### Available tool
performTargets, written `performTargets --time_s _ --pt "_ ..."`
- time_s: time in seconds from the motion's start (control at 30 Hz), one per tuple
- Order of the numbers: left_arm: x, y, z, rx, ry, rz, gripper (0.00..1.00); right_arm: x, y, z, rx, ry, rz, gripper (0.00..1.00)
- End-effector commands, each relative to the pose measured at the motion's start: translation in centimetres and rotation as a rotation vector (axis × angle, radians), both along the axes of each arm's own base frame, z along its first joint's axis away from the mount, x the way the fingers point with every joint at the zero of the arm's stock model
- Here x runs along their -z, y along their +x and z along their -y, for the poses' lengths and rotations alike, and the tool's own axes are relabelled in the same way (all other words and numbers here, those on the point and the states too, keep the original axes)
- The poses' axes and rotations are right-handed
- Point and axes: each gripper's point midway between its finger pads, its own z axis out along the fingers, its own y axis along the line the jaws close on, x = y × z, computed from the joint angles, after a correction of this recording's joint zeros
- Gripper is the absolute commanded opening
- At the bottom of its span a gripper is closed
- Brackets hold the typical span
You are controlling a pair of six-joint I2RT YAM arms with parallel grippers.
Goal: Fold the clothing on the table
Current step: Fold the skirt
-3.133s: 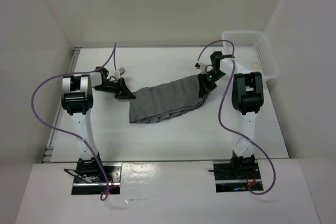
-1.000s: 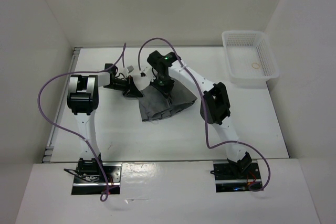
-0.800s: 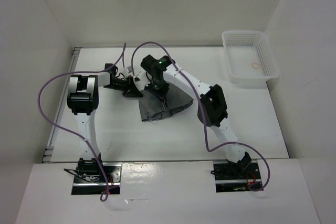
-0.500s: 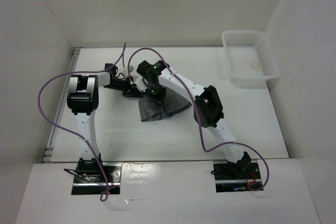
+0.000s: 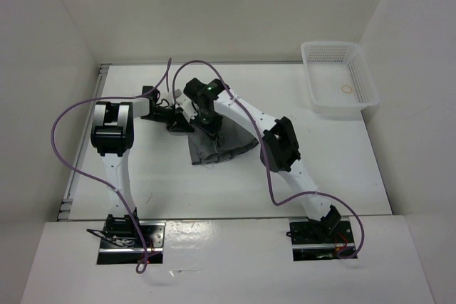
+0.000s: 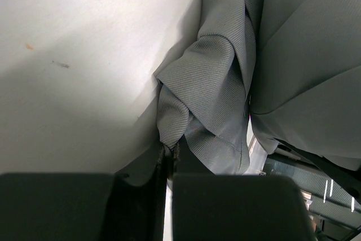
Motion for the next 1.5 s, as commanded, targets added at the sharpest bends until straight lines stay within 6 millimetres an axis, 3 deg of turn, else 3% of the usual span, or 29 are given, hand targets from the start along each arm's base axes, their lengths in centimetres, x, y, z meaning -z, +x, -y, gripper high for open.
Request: performTargets --time_s 0.0,0.1,0.23,0.47,0.63,0.97,1.03,1.27,1.4,1.43,1.47 --pt "2.6 -0.6 -1.0 0.0 0.131 0.012 0.0 -1.0 0.6 -0.7 0.025 0.031 0.021 0.06" --pt "2.6 -0.6 -1.0 0.0 0.131 0.012 0.0 -1.7 0.9 -1.0 0.025 0.048 0.037 0.12" --pt "2.6 -0.6 -1.0 0.0 0.131 0.012 0.0 -2.0 0.9 -1.3 0.031 0.063 0.036 0.32" --pt "2.6 -0.6 -1.0 0.0 0.131 0.012 0.0 -3.6 0.2 -2.0 -0.003 0.123 0.02 0.55" --pt "2.6 -0.6 -1.0 0.0 0.131 0.012 0.0 -4.7 -1.0 -2.6 -0.056 0.182 -0.017 0.59" --pt "2.9 -1.0 -1.0 0.006 0.132 0.001 0.0 -6.9 -7.5 -5.6 -0.265 0.398 -0.243 0.68" --pt "2.9 -1.0 -1.0 0.011 0.134 0.009 0.0 -7.8 -8.8 -6.3 -0.301 0.45 -0.279 0.68" --pt "1.6 -1.1 -1.5 0.023 0.14 0.039 0.0 -13.8 -9.3 -7.1 -0.392 0.591 -0.197 0.69" --pt "0.5 -0.6 -4.1 -0.019 0.147 0.065 0.15 -16.3 -8.1 -5.2 -0.362 0.598 -0.12 0.73" --pt "0.1 -0.7 -4.7 -0.022 0.151 0.074 0.26 -16.7 -7.9 -4.4 -0.347 0.586 -0.099 0.75" --pt "0.1 -0.7 -5.3 -0.03 0.152 0.07 0.3 -16.6 -7.0 -3.5 -0.32 0.575 -0.086 0.77"
